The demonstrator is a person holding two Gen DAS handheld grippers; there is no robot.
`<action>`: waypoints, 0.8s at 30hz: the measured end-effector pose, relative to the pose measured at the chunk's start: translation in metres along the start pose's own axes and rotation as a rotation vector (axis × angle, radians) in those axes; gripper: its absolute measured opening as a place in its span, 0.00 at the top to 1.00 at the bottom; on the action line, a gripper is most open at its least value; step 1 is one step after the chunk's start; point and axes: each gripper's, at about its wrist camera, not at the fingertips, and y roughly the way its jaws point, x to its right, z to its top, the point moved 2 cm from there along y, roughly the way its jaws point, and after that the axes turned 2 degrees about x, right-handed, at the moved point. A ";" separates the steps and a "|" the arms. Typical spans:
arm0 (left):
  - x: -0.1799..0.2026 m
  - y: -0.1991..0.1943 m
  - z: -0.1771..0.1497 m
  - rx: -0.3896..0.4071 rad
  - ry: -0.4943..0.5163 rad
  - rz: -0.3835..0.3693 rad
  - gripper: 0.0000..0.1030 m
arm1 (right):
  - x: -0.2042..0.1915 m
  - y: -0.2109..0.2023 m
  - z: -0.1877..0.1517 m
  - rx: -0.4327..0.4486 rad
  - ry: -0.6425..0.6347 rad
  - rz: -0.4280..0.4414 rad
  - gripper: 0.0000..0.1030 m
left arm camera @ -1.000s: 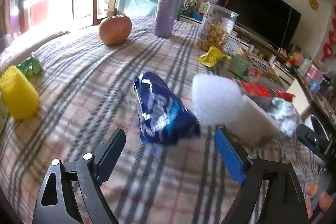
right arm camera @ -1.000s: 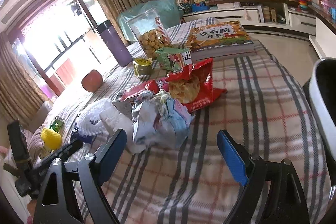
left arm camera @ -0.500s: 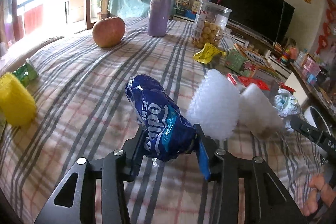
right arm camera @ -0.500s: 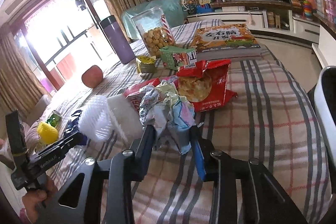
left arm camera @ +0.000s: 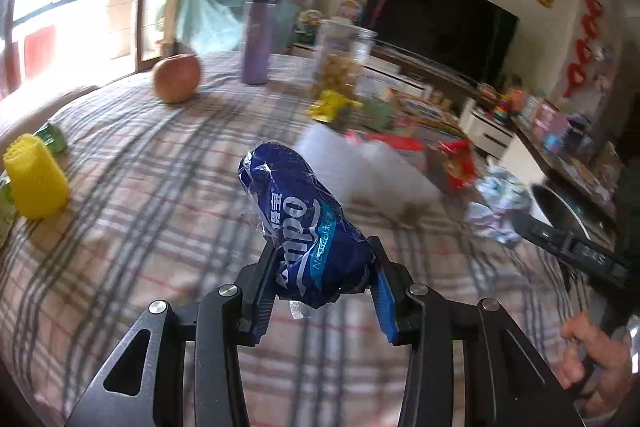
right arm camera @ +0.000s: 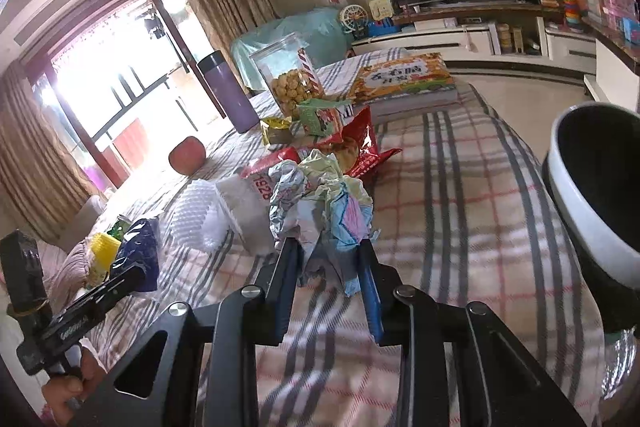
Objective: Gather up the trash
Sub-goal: 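Grasp blue wrapper with left gripper while right gripper grasps crumpled tissue, then carry both items over the bin and open both grippers to drop them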
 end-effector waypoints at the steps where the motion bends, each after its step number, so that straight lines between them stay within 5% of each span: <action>1: 0.008 -0.001 -0.002 -0.003 0.020 -0.016 0.61 | 0.001 -0.003 -0.002 -0.001 0.001 -0.003 0.71; 24: 0.122 0.047 0.003 -0.118 0.234 -0.277 0.61 | 0.070 -0.083 -0.010 0.081 0.109 -0.119 0.72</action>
